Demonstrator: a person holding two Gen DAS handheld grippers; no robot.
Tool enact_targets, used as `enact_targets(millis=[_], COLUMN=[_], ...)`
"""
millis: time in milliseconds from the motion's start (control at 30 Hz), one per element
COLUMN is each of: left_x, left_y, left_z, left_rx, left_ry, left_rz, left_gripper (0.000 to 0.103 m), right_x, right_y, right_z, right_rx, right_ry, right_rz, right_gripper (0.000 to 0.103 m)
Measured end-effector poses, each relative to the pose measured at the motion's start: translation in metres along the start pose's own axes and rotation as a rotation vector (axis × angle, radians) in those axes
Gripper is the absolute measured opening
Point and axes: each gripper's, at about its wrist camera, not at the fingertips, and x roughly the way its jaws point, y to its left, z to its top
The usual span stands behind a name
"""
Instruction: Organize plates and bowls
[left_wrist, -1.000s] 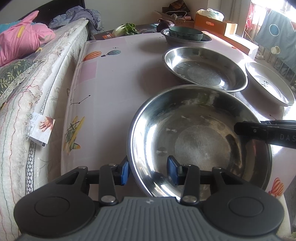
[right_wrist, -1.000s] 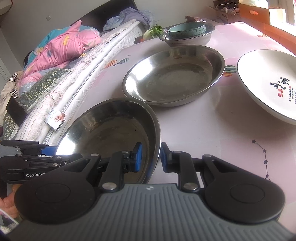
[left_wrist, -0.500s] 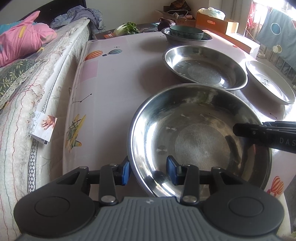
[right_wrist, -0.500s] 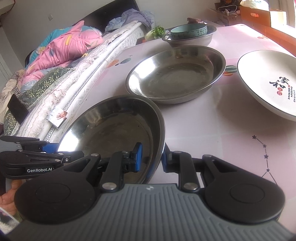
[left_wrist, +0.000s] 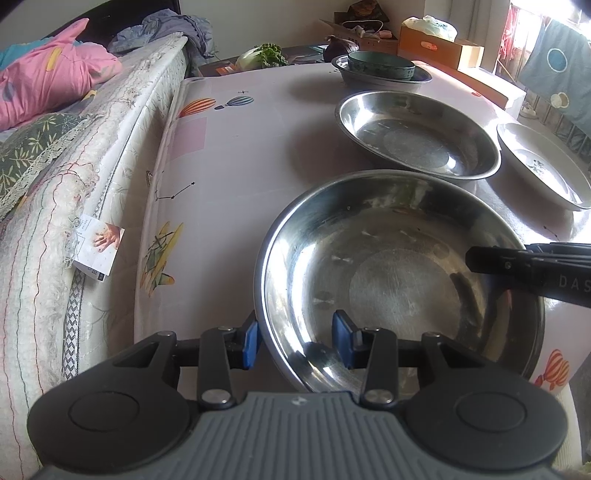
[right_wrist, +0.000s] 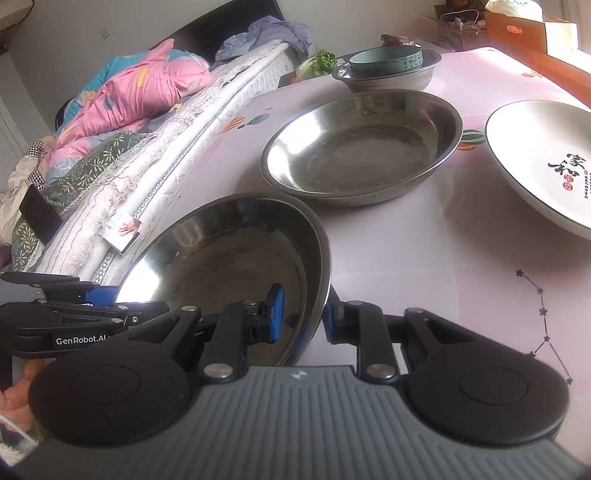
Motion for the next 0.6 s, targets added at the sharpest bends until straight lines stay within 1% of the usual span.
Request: enact_targets(millis=[600], left_x=[-0.0016], left_y=[0.0021], left_z=[-0.0028], left_rx=[-0.007], left_ry=[0.001], left_rz=[-0.002], left_gripper=[0.043], right_x=[-0.0006], right_y=[0.0022], right_z=[-0.0001], right_rx=[-0.005], right_ry=[-0.003], right_rz=[0.004], right_gripper=[0.022])
